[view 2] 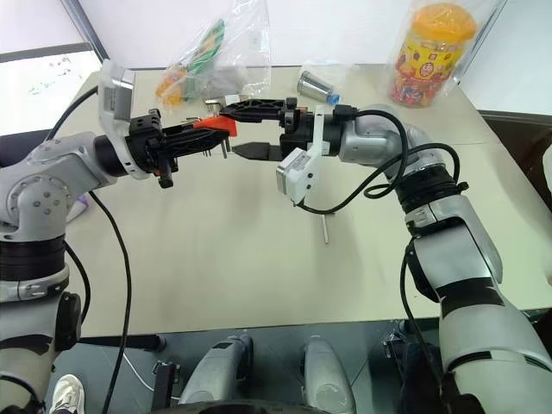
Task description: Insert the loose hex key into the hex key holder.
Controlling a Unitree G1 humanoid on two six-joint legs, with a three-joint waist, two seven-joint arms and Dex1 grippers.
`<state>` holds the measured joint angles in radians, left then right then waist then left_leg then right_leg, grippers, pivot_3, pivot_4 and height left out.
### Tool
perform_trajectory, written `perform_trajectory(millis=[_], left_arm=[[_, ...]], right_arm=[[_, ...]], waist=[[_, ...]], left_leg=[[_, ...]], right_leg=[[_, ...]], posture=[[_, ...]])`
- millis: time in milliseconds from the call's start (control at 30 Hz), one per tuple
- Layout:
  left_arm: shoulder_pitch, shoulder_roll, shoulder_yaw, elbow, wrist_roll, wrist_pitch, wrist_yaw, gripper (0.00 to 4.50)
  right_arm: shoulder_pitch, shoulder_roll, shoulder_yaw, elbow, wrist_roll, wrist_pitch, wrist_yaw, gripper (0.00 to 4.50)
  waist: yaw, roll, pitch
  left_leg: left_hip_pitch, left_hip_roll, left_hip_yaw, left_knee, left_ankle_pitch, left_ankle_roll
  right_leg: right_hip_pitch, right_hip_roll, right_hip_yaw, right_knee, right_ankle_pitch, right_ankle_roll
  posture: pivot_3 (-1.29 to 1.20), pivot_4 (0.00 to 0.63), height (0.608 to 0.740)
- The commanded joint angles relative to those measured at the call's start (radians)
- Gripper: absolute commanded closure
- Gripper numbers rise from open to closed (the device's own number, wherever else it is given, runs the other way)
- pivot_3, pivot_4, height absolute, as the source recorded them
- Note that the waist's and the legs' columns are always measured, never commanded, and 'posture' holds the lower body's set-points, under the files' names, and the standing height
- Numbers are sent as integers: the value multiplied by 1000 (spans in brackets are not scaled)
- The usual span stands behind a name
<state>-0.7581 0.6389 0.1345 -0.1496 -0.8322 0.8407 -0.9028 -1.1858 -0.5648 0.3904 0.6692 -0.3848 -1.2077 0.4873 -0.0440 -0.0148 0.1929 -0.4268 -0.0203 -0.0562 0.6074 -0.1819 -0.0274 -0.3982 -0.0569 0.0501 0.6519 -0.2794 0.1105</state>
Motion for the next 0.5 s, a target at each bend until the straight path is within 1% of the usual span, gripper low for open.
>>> perform_trajectory(millis=[33,133,233,267,333,433,500], left_arm=[[-7,2,15,-48,-13,-10,5,4500],[10,9,21,-65,-9,-9,12,4500],[42,22,31,-95,0,-17,26,4500],[54,24,36,-107,-1,-19,36,4500],[79,24,48,-134,-6,-21,58,4500],[111,24,52,-172,-3,-31,83,4500],[128,9,61,-190,-10,-32,112,4500]], right_arm=[[3,-5,-10,-47,45,21,24,39],[44,-39,-17,-81,119,113,101,39],[128,-78,-60,-179,261,362,220,39],[166,-89,-83,-236,311,492,253,39],[263,-119,-134,-398,426,862,308,39],[379,-159,-189,-634,542,1323,340,39],[475,-212,-204,-811,637,1686,349,39]], waist=[[1,0,0],[2,0,0],[4,0,0],[5,0,0],[7,0,0],[13,0,0],[20,0,0]], left_leg=[[0,0,0,0,0,0],[0,0,0,0,0,0],[0,0,-1,1,0,0],[0,0,-1,1,0,0],[0,0,-2,2,0,1],[-1,0,-2,2,0,1],[-1,0,-2,2,-1,1]], right_leg=[[0,0,0,0,0,0],[0,0,0,0,0,0],[1,0,0,0,0,0],[2,-1,0,0,0,0],[2,-1,-1,0,0,0],[1,-2,-1,1,0,0],[1,-3,-1,1,0,0]], posture=[[0,150,740],[0,150,740],[0,150,740],[0,150,740],[0,150,740],[0,150,740],[0,150,740]])
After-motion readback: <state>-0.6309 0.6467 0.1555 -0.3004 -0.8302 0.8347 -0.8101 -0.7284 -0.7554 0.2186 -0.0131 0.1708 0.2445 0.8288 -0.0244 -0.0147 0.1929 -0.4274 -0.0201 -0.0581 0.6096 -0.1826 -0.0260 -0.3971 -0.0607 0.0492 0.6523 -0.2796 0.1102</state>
